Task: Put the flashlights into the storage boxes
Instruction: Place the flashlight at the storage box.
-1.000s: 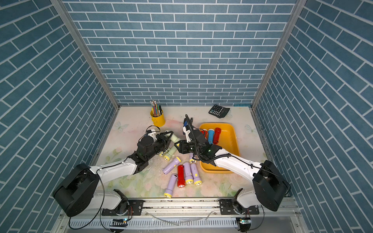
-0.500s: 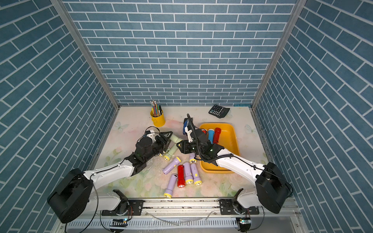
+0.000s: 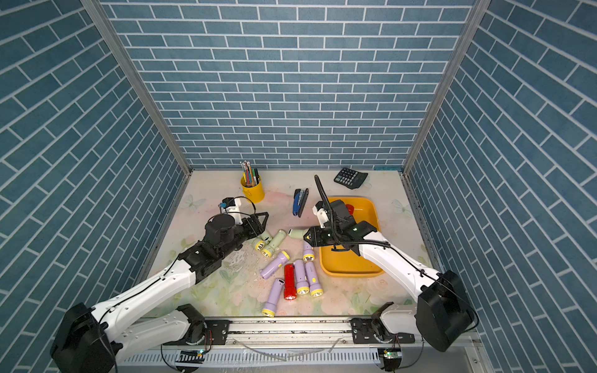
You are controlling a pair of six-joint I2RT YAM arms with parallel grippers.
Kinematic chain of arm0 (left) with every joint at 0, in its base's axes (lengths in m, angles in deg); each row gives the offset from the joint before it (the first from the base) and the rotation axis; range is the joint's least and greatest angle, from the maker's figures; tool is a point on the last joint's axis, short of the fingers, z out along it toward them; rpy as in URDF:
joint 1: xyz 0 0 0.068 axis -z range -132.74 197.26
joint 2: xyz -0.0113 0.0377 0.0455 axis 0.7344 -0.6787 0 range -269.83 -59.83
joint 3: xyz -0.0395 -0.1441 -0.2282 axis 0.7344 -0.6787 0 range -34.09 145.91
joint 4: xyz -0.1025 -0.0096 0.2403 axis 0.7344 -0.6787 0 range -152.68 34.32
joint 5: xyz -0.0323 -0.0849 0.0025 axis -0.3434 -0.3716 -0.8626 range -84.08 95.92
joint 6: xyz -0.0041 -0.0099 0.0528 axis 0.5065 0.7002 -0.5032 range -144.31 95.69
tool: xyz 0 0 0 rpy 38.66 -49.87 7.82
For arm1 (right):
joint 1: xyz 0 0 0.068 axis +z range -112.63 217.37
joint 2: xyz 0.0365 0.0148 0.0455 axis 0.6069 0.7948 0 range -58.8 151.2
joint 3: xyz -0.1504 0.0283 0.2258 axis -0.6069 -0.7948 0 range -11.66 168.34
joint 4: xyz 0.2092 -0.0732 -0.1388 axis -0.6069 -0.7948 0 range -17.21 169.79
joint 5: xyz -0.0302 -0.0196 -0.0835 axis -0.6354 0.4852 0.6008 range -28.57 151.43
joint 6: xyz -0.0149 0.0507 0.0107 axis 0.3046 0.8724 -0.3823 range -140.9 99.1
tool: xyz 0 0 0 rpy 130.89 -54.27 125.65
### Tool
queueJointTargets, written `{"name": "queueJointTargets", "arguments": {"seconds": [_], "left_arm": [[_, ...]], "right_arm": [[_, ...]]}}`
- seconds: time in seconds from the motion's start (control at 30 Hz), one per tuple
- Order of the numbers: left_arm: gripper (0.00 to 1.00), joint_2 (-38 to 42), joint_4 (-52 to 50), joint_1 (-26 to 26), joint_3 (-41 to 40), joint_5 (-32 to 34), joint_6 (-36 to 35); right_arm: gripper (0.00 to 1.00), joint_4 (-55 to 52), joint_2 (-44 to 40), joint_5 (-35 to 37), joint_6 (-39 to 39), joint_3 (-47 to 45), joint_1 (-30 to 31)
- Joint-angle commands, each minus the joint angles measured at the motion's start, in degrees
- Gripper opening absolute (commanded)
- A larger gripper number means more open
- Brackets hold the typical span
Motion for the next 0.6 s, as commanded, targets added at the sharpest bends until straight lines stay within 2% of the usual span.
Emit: {"name": "queueJointTargets", "arguments": {"seconds": [0.0, 0.13, 0.27, 0.47, 0.57], "left_arm": [[0.62, -0.59, -8.51, 0.07, 4.63, -5.32, -23.15], [0.63, -2.72, -16.71, 0.09, 9.84, -15.9, -39.45], [0.64, -3.76, -23.41, 0.06, 12.65, -24.97, -50.69], [0.65, -5.14, -31.03, 0.06, 14.33, -34.96, -63.83], [0.62, -5.22, -31.23, 0.15, 12.98, -37.78, -69.36]], "right_arm": [[0.21, -8.37, 1.42, -5.41, -8.99, 6.67, -0.84], [0.2, -12.65, 2.52, -7.7, -14.66, 9.8, -1.24], [0.18, -15.63, 2.09, -9.08, -21.08, 11.24, -1.42], [0.15, -18.8, -0.07, -12.02, -30.89, 12.18, -1.5], [0.14, -17.76, -2.25, -14.82, -35.35, 10.78, -1.5]]}}
